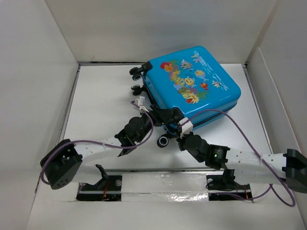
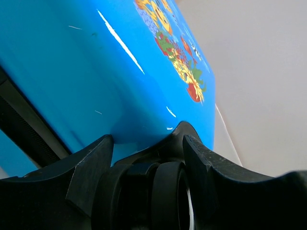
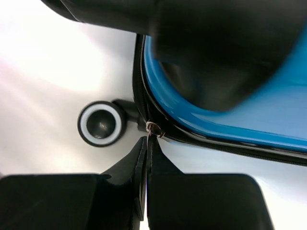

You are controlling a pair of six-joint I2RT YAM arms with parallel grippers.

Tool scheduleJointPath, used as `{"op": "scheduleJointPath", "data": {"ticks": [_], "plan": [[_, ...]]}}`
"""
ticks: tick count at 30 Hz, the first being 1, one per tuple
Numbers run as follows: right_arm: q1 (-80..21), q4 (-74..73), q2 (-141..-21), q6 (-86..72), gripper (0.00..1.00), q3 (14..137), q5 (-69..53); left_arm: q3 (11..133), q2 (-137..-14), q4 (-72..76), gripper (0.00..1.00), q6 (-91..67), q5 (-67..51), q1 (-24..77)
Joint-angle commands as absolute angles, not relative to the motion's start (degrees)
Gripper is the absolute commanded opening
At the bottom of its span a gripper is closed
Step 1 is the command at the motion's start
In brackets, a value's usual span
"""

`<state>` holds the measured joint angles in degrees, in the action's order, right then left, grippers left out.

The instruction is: Pack the luggage

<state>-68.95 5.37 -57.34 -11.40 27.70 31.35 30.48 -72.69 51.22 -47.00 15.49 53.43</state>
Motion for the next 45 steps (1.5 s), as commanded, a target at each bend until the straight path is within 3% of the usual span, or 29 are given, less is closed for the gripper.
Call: {"op": "scheduleJointPath", "data": {"ticks": [1,3,6,7,10,13,16,21,26,30,34,39,45], "plan": [[-74.26,28.45,-56.85,-18.80,0.00,28.92,11.00,36.47,-76.64,49.92,0.00,-43.42,10.81,55.46],[-77.77,37.86,-62.28,-18.81,0.00,29.17,9.49,36.91,-77.52,48.79,0.00,-43.42,10.55,55.46],[-79.01,35.43,-64.25,-17.93,0.00,31.81,13.36,36.13,-76.65,47.37,0.00,-42.98,12.04,54.68],[-79.01,35.51,-64.25,-17.93,0.00,31.73,13.53,35.34,-76.03,47.46,0.19,-42.46,12.13,54.06],[-79.01,34.64,-61.02,-17.23,0.00,30.33,15.72,34.72,-71.65,42.64,0.61,-40.70,12.39,50.55],[-79.01,28.84,-57.23,-16.26,0.00,29.01,17.93,34.72,-64.88,34.21,0.75,-38.68,14.59,46.07],[-78.40,27.77,-53.44,-15.91,0.00,27.25,16.79,37.16,-58.55,25.25,0.80,-37.62,14.85,39.15],[-77.87,26.37,-52.99,-15.38,0.00,26.28,13.28,45.16,-55.37,12.59,0.81,-33.41,12.31,27.88],[-77.87,27.51,-55.19,-14.86,0.00,26.37,11.52,54.57,-61.94,3.71,0.80,-29.01,10.21,19.10],[-77.87,30.14,-57.91,-14.77,0.00,25.58,11.08,62.21,-70.29,-2.00,0.78,-20.07,-5.99,13.47],[-77.18,32.60,-60.20,-14.33,0.00,24.70,10.20,67.68,-78.12,-8.87,0.81,2.39,-11.69,13.62],[-76.11,34.45,-61.52,-13.98,0.00,24.17,7.13,64.95,-79.36,-3.25,0.88,5.70,-15.30,12.66],[-73.39,34.89,-60.56,-13.54,0.00,22.94,3.96,69.78,-83.67,-4.75,0.91,9.31,-16.18,12.66]]}}
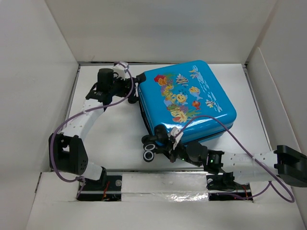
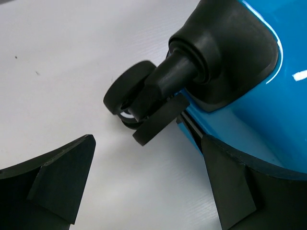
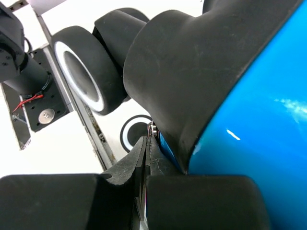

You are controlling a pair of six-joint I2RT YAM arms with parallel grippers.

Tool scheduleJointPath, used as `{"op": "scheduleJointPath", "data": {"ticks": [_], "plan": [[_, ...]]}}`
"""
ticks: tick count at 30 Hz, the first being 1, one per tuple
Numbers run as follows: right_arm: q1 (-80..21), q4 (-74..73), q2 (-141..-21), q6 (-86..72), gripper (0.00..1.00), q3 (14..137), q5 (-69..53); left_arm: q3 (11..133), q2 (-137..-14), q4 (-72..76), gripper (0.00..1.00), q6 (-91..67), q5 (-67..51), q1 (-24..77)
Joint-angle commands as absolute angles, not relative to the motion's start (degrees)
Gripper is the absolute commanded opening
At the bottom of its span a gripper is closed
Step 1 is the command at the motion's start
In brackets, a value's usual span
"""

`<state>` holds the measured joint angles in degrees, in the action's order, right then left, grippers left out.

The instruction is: Pack the luggage

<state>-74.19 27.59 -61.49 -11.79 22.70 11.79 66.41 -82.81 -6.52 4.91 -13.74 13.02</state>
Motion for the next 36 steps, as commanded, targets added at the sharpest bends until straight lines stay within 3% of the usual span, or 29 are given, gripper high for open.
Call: {"op": "scheduleJointPath", "data": {"ticks": [1,14,24,26,27,28,30,33,34,36], "plan": [[-73.39,34.81,-60.38,-13.36,0.00,22.85,3.61,70.48,-84.37,-4.57,0.92,9.66,-15.65,13.18],[-71.72,31.20,-58.36,-12.22,0.00,22.85,1.49,82.87,-96.76,-7.73,0.99,16.96,-6.34,15.12],[-71.19,31.73,-60.73,-11.78,0.00,23.73,0.44,86.48,-100.37,-8.09,0.99,18.10,-6.24,17.22],[-70.66,31.82,-60.91,-11.86,0.00,23.73,0.44,86.92,-100.72,-8.17,0.94,18.63,-5.45,17.75],[-70.66,31.90,-60.91,-11.87,0.00,23.73,0.44,87.10,-100.90,-8.00,0.91,18.72,-5.45,18.45],[-70.66,31.90,-60.91,-11.87,0.00,23.73,0.44,87.36,-100.99,-8.00,0.78,18.89,-5.45,18.46],[-70.66,31.90,-61.00,-11.87,0.00,23.82,-1.31,88.94,-101.69,-8.44,0.66,18.81,-5.54,19.07],[-70.66,31.82,-61.00,-11.78,0.00,23.82,-1.67,90.00,-102.13,-8.09,0.37,18.90,-3.96,20.30],[-70.66,31.82,-61.00,-11.78,0.00,23.73,-1.41,89.91,-102.04,-7.82,0.19,18.72,-3.52,20.30],[-70.14,30.94,-59.78,-11.69,0.00,23.29,-0.79,89.13,-101.69,-6.51,0.00,17.14,0.32,21.35]]}}
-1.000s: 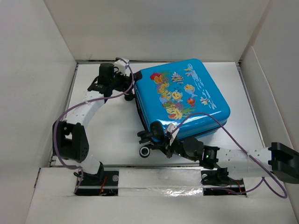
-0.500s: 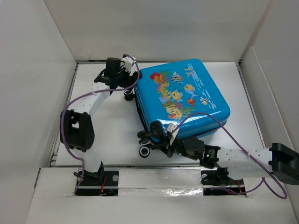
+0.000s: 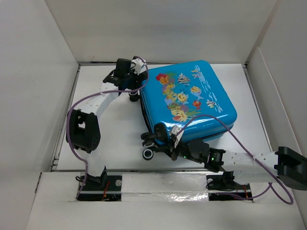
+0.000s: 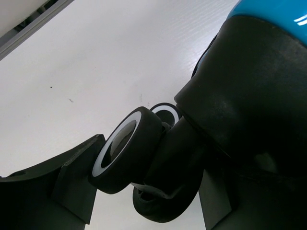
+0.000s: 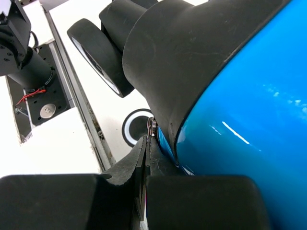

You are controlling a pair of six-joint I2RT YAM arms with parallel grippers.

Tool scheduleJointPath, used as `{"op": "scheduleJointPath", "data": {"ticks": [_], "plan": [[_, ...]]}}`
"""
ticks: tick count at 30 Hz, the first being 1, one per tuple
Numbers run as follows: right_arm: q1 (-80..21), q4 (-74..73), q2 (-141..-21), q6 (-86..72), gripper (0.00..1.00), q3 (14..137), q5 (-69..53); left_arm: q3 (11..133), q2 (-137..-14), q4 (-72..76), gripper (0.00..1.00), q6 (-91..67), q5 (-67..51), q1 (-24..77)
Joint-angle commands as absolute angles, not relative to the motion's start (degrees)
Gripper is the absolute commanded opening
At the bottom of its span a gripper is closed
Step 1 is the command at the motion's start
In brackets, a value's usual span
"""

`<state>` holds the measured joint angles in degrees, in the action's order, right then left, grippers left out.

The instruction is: Pack the luggage

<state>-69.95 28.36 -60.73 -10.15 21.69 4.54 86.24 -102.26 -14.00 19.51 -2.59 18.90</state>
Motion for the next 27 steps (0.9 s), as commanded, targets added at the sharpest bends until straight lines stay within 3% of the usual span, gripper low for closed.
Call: {"op": "scheduleJointPath", "data": {"ticks": [1,5,14,22,27], "plan": [[-70.14,29.72,-59.07,-11.34,0.00,23.03,-0.70,87.38,-100.82,-4.85,0.00,16.44,1.74,21.36],[-64.44,24.02,-52.84,-9.93,0.00,21.36,-0.79,76.34,-95.47,4.69,0.00,9.77,7.19,21.36],[-36.70,8.37,-35.43,-6.24,0.00,21.88,-13.70,42.24,-73.96,24.34,0.00,-17.63,23.72,21.36],[-21.46,13.79,-44.11,-8.17,0.00,24.87,-26.71,24.53,-54.68,24.62,0.00,-28.56,21.89,26.71],[-19.68,17.30,-49.92,-9.05,0.00,28.13,-29.09,20.66,-49.92,22.94,0.00,-29.00,22.05,38.99]]}}
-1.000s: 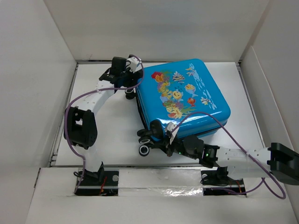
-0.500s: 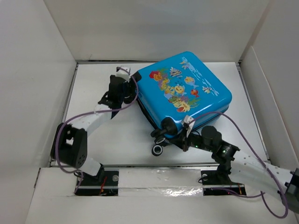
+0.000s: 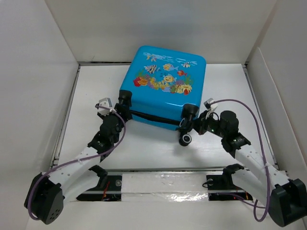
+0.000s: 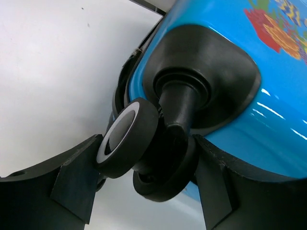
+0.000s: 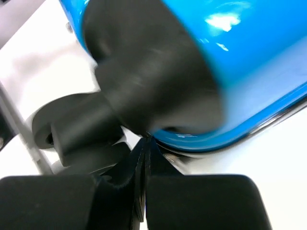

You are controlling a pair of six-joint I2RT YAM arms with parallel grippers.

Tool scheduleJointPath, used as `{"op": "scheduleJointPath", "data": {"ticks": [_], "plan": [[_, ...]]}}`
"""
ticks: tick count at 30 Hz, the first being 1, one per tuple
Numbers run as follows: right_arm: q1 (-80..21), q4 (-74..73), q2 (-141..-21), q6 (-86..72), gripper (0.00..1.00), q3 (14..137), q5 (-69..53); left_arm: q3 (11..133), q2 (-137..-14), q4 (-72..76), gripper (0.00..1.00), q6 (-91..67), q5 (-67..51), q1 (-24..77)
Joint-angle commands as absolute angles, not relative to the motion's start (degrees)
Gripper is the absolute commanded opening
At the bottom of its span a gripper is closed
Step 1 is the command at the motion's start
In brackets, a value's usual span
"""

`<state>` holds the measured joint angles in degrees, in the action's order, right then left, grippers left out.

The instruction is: Pack the luggage

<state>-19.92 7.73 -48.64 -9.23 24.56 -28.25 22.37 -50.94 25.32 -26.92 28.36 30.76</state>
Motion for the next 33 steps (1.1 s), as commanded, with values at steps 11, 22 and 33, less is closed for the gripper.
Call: {"op": "scheduleJointPath", "data": {"ticks": [11,22,33], "plan": [[-34.89,23.86,-46.15,-16.62,0.00,14.48,-8.54,22.58,-51.69,26.28,0.00,-31.82,22.59,52.12],[-31.92,13.54,-38.21,-15.31,0.40,16.50,0.98,25.13,-48.59,26.62,0.10,-25.76,0.64,52.64],[-29.62,10.36,-33.00,-18.36,0.19,13.31,-0.44,38.23,-73.54,35.59,0.29,-22.24,-13.88,59.24]]}}
